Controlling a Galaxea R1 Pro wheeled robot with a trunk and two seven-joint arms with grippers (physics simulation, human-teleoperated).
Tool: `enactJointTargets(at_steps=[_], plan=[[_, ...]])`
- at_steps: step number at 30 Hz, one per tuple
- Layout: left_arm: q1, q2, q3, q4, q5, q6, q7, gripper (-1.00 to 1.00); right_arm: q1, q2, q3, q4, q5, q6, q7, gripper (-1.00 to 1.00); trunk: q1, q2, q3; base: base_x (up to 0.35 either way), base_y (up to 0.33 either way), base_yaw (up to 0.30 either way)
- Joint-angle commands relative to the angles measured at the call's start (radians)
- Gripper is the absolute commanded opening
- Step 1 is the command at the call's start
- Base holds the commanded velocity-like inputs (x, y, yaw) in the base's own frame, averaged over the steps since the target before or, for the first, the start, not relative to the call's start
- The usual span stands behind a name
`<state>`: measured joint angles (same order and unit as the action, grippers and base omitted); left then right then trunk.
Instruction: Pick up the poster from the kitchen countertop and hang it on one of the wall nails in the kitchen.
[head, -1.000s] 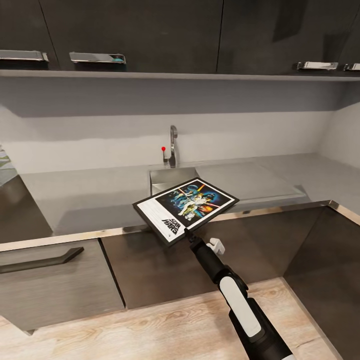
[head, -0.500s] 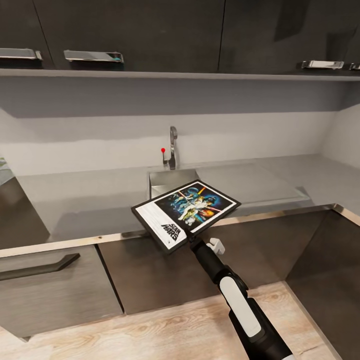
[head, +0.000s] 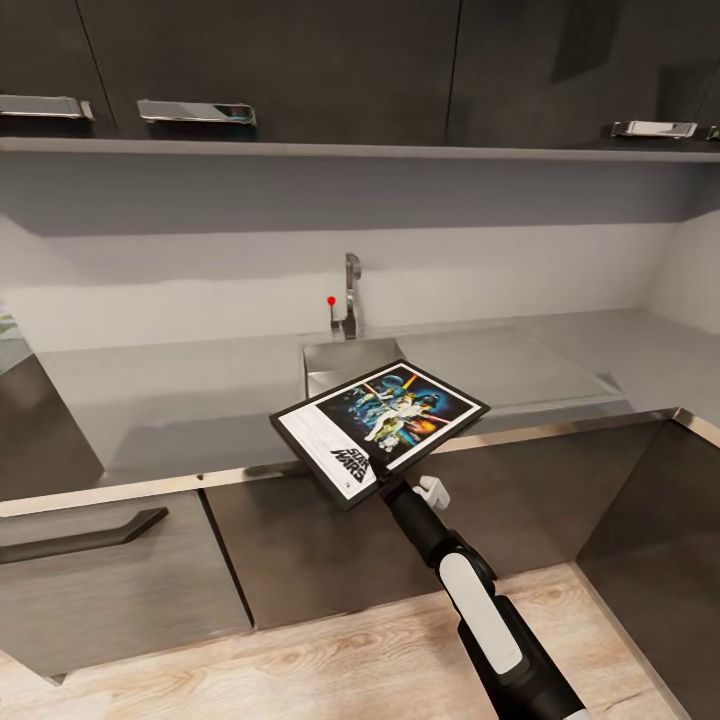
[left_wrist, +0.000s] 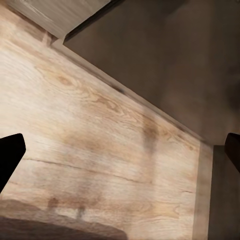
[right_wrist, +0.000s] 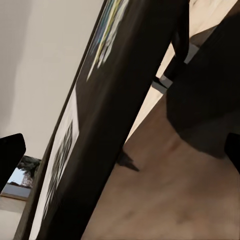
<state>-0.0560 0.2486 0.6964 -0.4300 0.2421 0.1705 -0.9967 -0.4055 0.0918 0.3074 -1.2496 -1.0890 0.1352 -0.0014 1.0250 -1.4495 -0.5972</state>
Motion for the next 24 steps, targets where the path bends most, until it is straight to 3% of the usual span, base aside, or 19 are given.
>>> enactJointTargets(at_steps=[1,24], plan=[[-0.001,0.0,0.003,0.0,0.003,0.01,-0.004,1.0,-0.001,0.0,-0.001,-0.001,-0.008,0.003,0.0,1.0,0.0,-0.001,-0.001,0.0,0.012,0.0],[-0.001,0.008,0.004,0.001,0.003,0.01,-0.004,1.0,0.0,0.0,-0.001,-0.001,-0.008,0.004,0.0,1.0,0.0,-0.001,-0.001,-0.02,-0.008,0.0]])
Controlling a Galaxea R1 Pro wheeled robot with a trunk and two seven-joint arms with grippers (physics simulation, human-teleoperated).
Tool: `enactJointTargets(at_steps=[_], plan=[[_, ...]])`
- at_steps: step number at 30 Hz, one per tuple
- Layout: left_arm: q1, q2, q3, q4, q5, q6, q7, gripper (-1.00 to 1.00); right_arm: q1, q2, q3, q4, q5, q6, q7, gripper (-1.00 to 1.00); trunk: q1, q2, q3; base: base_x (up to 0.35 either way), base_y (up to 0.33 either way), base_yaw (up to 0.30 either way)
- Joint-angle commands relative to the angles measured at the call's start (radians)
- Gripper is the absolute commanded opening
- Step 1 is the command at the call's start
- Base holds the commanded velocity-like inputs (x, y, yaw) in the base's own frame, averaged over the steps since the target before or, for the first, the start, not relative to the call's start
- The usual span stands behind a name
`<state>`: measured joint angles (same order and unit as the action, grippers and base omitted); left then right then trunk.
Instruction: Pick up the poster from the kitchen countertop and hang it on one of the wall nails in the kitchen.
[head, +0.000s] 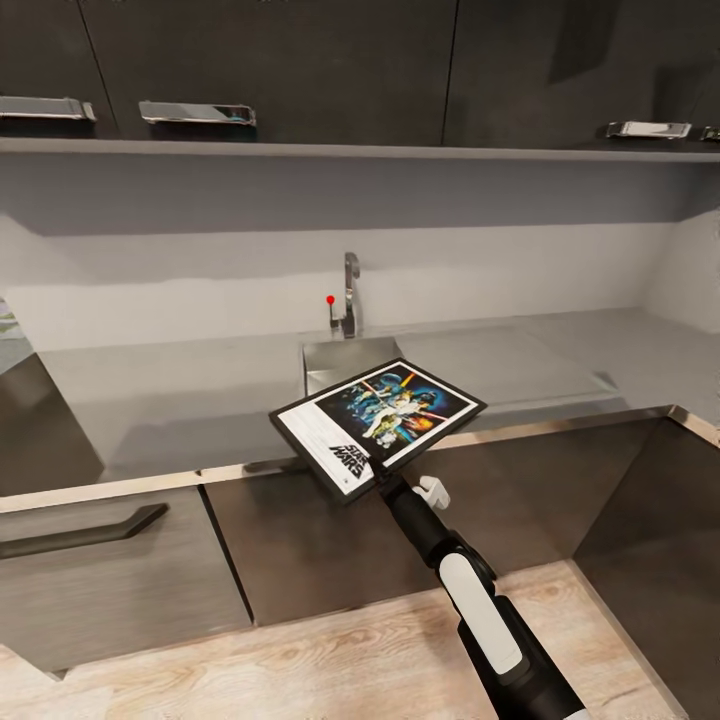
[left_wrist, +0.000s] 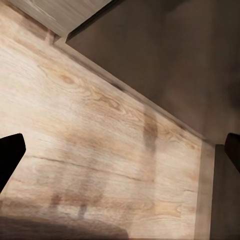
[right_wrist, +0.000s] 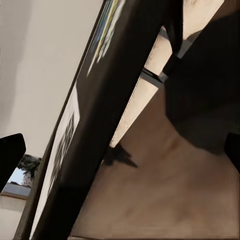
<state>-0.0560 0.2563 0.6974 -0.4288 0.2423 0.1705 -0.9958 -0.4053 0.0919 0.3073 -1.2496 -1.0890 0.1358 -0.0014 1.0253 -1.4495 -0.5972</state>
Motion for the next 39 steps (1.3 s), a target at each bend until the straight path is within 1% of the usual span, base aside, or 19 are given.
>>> enactJointTargets(at_steps=[1,27,39], plan=[[-0.001,0.0,0.003,0.0,0.003,0.01,-0.005,1.0,0.0,0.0,-0.001,-0.001,-0.008,0.003,0.0,1.0,0.0,-0.001,-0.001,-0.07,-0.034,0.0],[-0.001,0.0,0.004,0.001,0.003,0.01,-0.004,1.0,0.0,0.0,-0.001,-0.001,-0.008,0.003,0.0,1.0,0.0,-0.001,-0.001,-0.009,-0.004,0.0],[-0.001,0.0,0.003,0.001,0.003,0.01,-0.004,1.0,0.0,0.0,-0.001,-0.001,-0.008,0.004,0.0,1.0,0.0,-0.001,-0.001,-0.076,0.0,0.0]])
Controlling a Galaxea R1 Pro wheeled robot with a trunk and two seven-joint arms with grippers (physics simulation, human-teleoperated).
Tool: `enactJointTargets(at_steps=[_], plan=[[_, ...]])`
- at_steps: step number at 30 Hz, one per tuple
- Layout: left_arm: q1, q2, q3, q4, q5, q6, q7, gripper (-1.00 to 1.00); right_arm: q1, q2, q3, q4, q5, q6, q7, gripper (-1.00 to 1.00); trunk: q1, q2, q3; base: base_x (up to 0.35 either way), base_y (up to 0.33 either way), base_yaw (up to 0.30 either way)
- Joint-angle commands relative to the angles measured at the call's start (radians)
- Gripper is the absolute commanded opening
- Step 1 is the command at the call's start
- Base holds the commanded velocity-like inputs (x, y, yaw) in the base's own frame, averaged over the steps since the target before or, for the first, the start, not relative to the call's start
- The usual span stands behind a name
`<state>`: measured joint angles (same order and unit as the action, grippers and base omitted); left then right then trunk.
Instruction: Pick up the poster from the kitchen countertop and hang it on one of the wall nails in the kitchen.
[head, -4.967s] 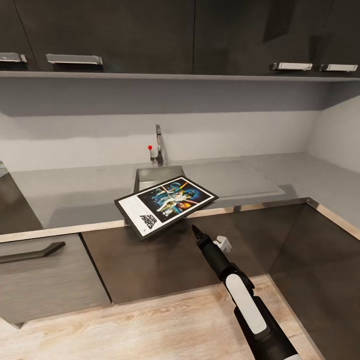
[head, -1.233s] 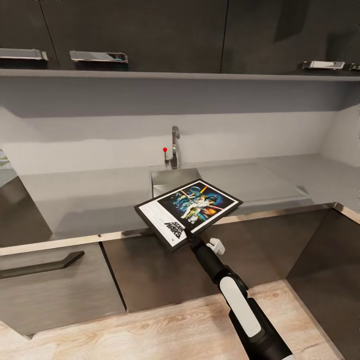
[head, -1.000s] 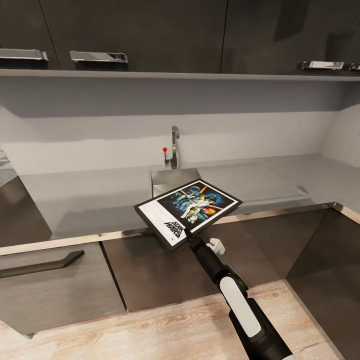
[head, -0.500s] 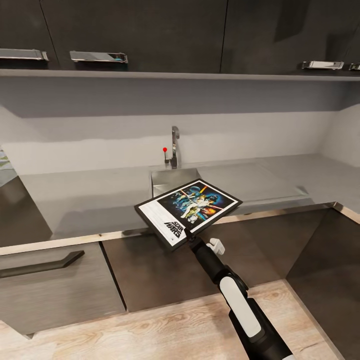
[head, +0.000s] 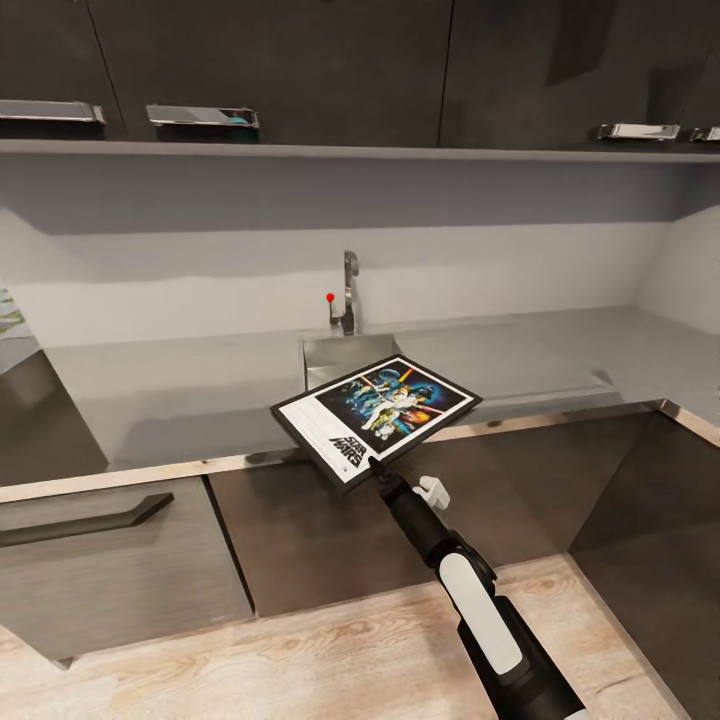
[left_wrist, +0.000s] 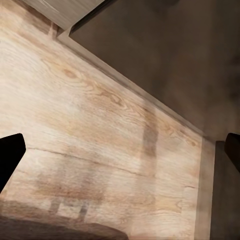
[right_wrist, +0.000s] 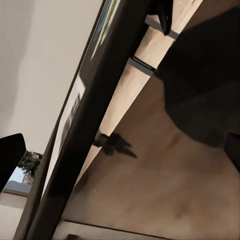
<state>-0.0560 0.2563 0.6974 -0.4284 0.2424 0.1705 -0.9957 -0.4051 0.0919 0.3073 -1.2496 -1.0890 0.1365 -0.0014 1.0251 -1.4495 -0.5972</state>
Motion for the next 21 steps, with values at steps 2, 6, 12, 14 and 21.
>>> enactJointTargets(at_steps=[2,6,12,14,21], plan=[[-0.001,0.0,0.003,0.0,0.003,0.01,-0.004,1.0,-0.001,0.0,-0.001,-0.001,-0.008,0.003,0.0,1.0,0.0,0.0,-0.001,-0.014,0.0,0.0],[-0.001,0.0,0.003,0.0,0.003,0.01,-0.004,1.0,-0.001,0.0,-0.001,-0.001,-0.009,0.003,0.0,1.0,0.0,0.0,-0.001,-0.006,0.0,0.0],[-0.001,0.0,0.003,0.0,0.003,0.01,-0.004,1.0,0.0,0.0,-0.001,-0.001,-0.009,0.003,0.0,1.0,0.0,0.0,-0.001,-0.002,0.0,0.0],[-0.001,0.0,0.004,0.0,0.003,0.01,-0.004,1.0,0.0,0.0,-0.001,-0.001,-0.009,0.003,0.0,1.0,0.0,0.0,-0.001,0.003,0.0,0.0],[-0.001,0.0,0.004,0.0,0.003,0.01,-0.004,1.0,0.0,0.0,-0.001,-0.001,-0.009,0.003,0.0,1.0,0.0,0.0,-0.001,0.065,0.0,0.0]])
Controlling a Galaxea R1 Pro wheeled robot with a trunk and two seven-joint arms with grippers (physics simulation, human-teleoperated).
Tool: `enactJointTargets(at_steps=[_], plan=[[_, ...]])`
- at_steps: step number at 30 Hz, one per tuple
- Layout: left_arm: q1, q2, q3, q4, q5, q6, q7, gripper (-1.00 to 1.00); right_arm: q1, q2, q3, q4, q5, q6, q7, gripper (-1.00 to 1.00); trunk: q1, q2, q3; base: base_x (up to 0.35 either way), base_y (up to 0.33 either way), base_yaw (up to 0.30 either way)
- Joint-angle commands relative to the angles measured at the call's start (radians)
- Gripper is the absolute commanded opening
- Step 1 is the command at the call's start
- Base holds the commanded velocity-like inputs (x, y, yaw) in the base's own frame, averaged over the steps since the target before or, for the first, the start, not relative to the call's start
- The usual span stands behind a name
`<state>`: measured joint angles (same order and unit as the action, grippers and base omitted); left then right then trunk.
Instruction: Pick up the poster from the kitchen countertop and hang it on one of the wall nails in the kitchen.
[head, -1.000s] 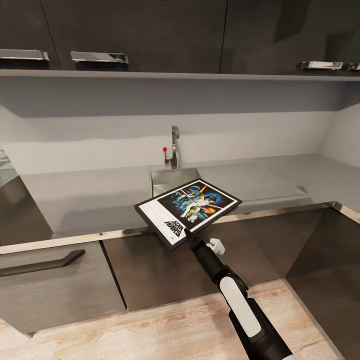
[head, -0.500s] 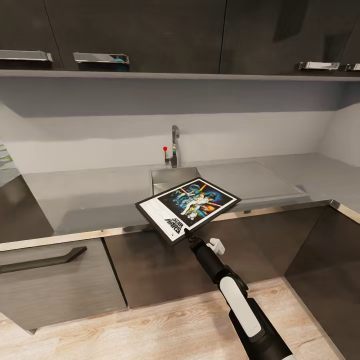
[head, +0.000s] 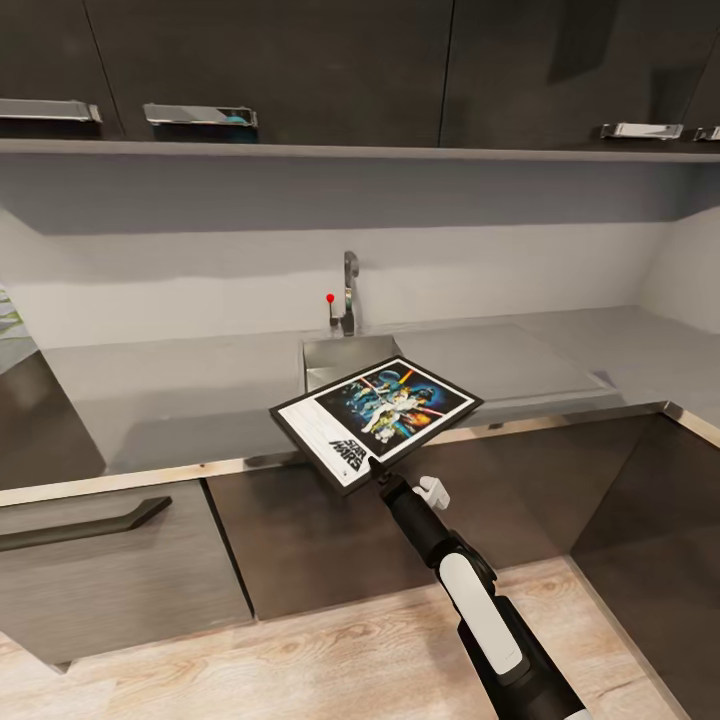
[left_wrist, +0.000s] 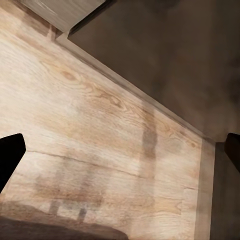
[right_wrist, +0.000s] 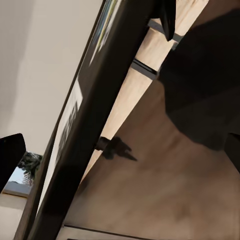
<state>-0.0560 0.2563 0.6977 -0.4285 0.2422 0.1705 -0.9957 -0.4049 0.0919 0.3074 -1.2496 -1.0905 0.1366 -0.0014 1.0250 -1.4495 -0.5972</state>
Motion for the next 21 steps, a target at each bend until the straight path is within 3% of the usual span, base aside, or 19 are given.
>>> enactJointTargets(at_steps=[1,11,12,21], plan=[[-0.001,0.0,0.003,0.0,0.003,0.01,-0.004,1.0,0.0,0.0,-0.001,-0.001,-0.008,0.003,0.0,1.0,0.0,0.0,-0.001,0.033,0.0,0.0],[-0.001,0.0,0.003,0.0,0.003,0.01,-0.004,1.0,0.0,0.0,-0.001,-0.002,-0.008,0.003,0.0,1.0,0.0,0.0,-0.001,0.007,0.0,0.0],[-0.001,0.0,0.003,0.0,0.003,0.01,-0.004,1.0,0.0,0.0,-0.001,-0.002,-0.008,0.003,0.0,-1.0,0.0,0.0,-0.001,0.0,0.0,0.0],[-0.001,0.0,0.003,0.0,0.003,0.01,-0.004,1.0,-0.001,0.0,-0.001,-0.002,-0.008,0.003,0.002,-1.0,0.0,0.0,-0.001,0.0,0.0,0.0]])
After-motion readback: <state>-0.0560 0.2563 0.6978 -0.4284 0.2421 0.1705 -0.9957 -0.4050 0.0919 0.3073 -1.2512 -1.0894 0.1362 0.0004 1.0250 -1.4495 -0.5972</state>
